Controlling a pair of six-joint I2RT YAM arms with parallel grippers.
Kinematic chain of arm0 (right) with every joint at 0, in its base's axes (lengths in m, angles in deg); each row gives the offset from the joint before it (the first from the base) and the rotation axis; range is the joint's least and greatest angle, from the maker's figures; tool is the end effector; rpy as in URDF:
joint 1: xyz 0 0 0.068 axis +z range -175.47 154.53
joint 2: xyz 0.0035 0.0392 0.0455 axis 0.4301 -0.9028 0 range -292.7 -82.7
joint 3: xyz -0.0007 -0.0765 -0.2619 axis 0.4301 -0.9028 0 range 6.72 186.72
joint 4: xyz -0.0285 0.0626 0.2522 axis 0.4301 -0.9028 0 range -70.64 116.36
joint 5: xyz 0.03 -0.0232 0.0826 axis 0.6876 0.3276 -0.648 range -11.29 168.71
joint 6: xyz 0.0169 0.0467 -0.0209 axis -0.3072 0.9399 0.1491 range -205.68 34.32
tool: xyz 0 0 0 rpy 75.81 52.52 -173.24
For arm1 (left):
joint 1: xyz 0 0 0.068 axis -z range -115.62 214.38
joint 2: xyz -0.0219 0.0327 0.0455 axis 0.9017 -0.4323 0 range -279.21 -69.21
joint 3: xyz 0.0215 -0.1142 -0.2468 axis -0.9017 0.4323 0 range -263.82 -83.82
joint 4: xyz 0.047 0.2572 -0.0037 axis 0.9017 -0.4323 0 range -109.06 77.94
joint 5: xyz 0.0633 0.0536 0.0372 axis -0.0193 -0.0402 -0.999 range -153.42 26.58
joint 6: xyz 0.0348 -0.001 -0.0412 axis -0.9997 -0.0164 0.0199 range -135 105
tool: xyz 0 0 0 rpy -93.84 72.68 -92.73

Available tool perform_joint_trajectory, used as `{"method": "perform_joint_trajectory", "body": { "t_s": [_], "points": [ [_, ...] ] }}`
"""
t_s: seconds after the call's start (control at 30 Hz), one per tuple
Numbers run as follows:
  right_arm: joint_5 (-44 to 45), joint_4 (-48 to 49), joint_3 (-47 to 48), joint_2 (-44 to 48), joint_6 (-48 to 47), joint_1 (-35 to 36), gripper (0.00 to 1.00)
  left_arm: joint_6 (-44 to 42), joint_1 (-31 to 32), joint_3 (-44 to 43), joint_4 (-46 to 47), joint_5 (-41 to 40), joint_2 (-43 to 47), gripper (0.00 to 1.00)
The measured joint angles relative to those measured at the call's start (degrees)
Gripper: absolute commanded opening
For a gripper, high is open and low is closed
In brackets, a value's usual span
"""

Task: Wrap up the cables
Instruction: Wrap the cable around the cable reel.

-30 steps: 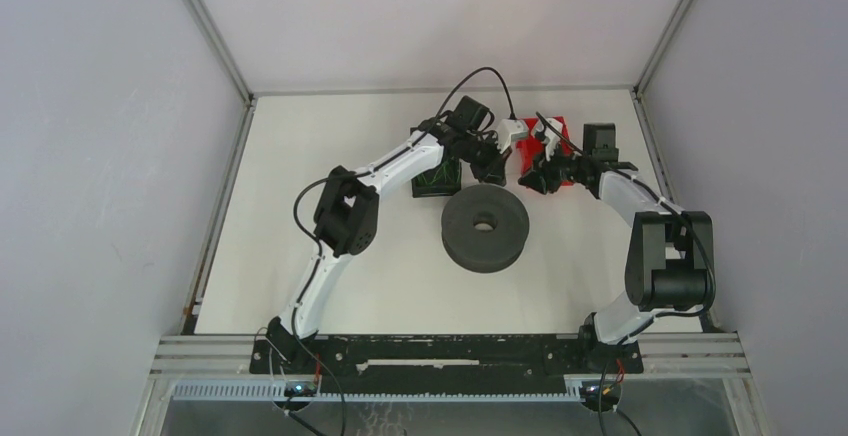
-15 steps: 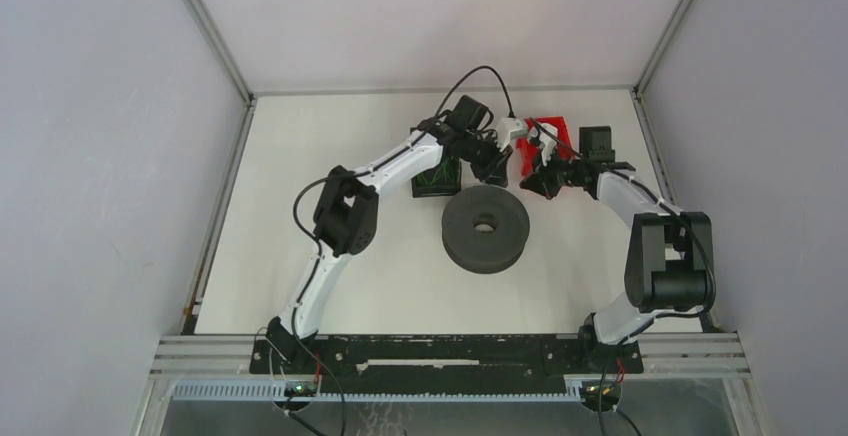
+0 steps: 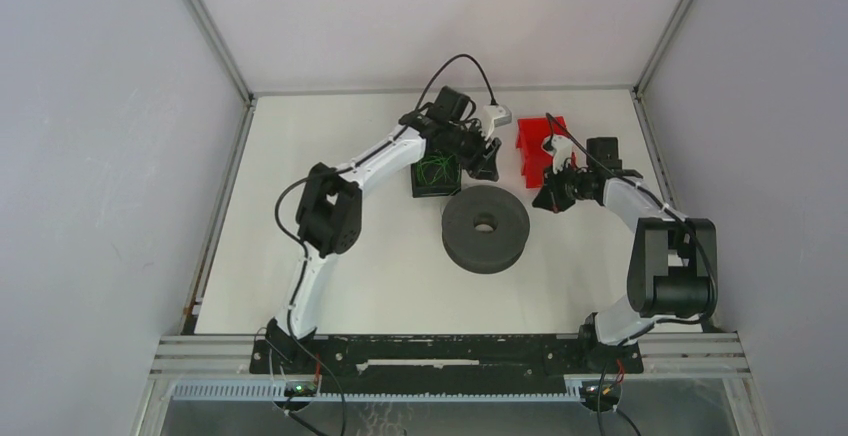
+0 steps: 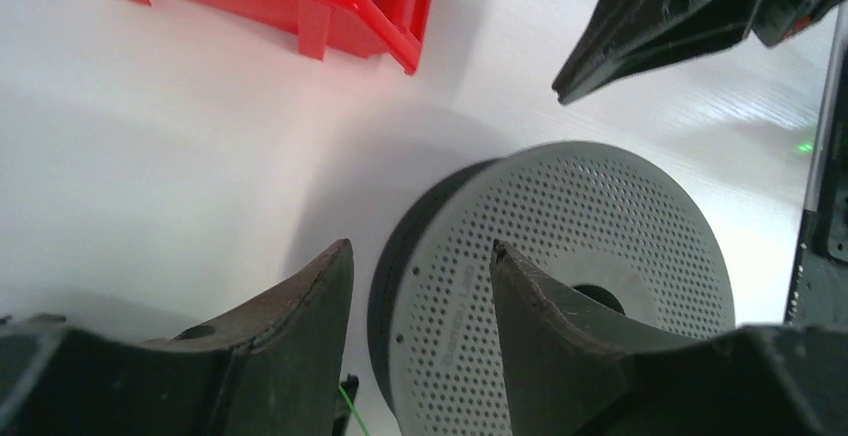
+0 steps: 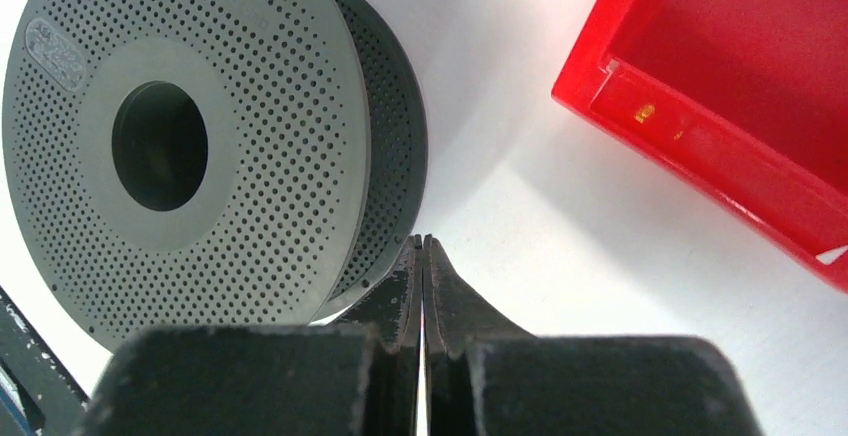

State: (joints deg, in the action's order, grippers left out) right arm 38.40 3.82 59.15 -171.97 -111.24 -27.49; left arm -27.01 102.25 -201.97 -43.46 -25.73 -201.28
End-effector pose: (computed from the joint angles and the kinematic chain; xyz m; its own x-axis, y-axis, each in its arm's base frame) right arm 0.3008 0.0125 0.1916 -0.6456 -0.3065 -0.6995 -0.6439 0.7110 0.2827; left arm 0.3980 -0.3369 0.2362 -0.3774 0.5020 -0.7782 0.9239 0.2621 -0.2790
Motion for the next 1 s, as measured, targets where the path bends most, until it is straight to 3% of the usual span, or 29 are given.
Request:
{"method": "perform_joint_trajectory", "body": {
  "t_s": [0.1, 0.5, 0.63, 0.83, 0.9, 1.0],
  "points": [
    [0.46, -1.09, -0.07, 1.64, 1.03, -0.09, 0.01, -0.04, -0.22, 4.63, 0.87, -0.31, 3.45, 0.59],
    [1.27, -5.53, -0.2, 12.41, 7.52, 2.32, 0.53, 1.03, -5.99, 40.61, 9.09, -6.95, 31.04, 0.65],
    [3.23, -5.57, -0.2, 12.35, 9.33, 6.95, 0.57, 6.16, -8.22, 49.07, 14.97, -7.19, 34.82, 0.75],
    [5.6, -5.29, -0.2, 12.33, 10.95, 9.88, 0.58, 19.78, -9.7, 54.14, 22.8, -3.21, 32.74, 0.86],
    [6.12, -5.09, -0.2, 12.33, 11.39, 9.88, 0.58, 24.44, -9.73, 55.21, 25.99, -2.71, 32.33, 0.87],
    [6.71, -5.09, -0.2, 12.33, 11.93, 9.77, 0.58, 29.99, -9.73, 55.95, 30.14, -2.71, 31.69, 0.79]
  ]
}}
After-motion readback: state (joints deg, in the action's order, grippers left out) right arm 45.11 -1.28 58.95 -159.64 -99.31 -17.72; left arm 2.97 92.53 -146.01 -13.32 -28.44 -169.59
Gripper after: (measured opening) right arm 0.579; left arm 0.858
